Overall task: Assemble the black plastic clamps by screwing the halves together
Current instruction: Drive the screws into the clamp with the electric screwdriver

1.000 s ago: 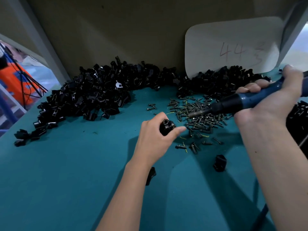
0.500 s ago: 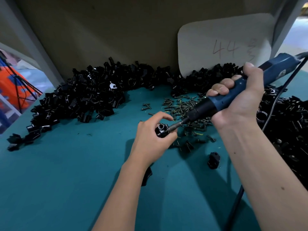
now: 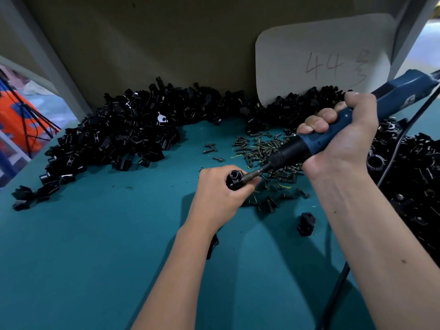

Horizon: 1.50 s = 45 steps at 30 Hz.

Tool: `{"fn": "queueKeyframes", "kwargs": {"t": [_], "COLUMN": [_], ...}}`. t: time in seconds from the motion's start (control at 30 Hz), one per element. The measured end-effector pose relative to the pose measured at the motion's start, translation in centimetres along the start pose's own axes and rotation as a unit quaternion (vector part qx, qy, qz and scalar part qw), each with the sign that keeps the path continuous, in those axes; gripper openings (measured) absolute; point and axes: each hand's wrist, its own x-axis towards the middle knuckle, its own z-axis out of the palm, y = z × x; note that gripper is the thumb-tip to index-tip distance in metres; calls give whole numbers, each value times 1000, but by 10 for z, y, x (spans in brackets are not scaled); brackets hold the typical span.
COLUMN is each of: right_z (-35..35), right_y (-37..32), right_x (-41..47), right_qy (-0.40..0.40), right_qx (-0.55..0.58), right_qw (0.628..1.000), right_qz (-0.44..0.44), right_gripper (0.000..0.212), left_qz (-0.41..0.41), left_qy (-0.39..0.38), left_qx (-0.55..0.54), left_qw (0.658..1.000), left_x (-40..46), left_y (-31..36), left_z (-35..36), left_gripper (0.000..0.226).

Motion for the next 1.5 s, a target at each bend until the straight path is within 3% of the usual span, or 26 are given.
{"fn": "queueKeyframes", "kwargs": {"t": [0.17,0.43,0.97,1.2,1.5], "right_z": [-2,-2,-1,2,0], "right_y": [1,1,3,3,3], "right_x": [-1,-1,-5,-8,-7], "right_qy": [-18,-36,-46,-90,-56], "right_qx": [25,13,-16,-34,-24], "right_qw": [999,999,999,995,998], "right_qz": [14,11,-5,-31,-34], "right_gripper": [27,28,29,25,29], "left_qz": [-4,-49,-57,-77,-95], "left_qy": [-1,-18,11,10,21], "left_qx": [18,5,108,91,128], "left_qw": [1000,999,992,993,987], "left_x": [0,-3,-5,-5,-4], "left_y": [0,2,7,8,15], "left_z": [1,3,3,5,6], "left_gripper": [48,56,47,43,39]}}
